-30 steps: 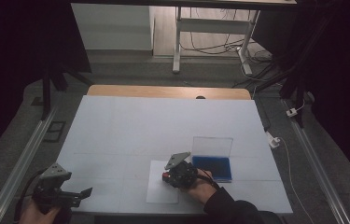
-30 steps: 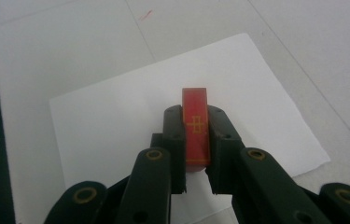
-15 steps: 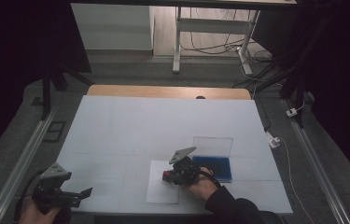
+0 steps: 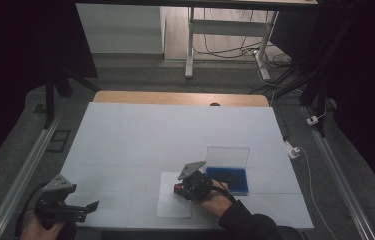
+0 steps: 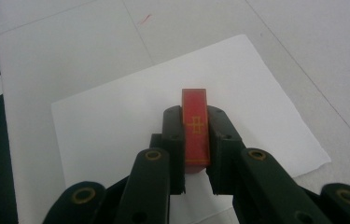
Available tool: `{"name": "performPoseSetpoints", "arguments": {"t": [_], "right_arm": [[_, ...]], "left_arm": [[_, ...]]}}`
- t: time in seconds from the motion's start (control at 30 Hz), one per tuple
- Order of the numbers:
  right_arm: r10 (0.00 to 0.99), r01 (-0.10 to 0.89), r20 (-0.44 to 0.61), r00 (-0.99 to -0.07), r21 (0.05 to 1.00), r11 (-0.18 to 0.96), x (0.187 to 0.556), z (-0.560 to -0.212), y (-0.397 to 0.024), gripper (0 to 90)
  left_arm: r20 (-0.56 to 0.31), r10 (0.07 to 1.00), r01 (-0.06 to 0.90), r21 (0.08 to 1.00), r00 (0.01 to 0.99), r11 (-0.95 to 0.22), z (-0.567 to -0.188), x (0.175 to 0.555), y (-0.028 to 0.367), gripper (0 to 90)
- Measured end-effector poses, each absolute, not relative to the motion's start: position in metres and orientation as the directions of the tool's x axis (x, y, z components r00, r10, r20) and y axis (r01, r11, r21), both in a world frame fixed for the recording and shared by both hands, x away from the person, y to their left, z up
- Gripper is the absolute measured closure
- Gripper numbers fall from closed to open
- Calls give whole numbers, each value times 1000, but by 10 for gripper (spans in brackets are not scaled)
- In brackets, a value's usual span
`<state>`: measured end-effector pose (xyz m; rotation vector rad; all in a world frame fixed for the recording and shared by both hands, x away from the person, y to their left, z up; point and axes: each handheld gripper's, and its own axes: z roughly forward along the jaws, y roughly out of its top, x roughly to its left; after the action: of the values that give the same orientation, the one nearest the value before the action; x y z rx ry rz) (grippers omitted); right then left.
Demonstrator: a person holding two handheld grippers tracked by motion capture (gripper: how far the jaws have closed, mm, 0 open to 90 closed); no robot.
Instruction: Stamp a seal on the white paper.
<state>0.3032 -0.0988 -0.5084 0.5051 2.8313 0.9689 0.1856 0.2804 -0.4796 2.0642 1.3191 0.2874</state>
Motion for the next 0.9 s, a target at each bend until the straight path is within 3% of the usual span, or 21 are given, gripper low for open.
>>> {"name": "performPoseSetpoints", "arguments": {"t": [0.9], "right_arm": [[378,312,56,-924,682,662,304,-487,-110,785]], "left_arm": [[-165,868,725,634,468,-270,-480,186,281,14]]}}
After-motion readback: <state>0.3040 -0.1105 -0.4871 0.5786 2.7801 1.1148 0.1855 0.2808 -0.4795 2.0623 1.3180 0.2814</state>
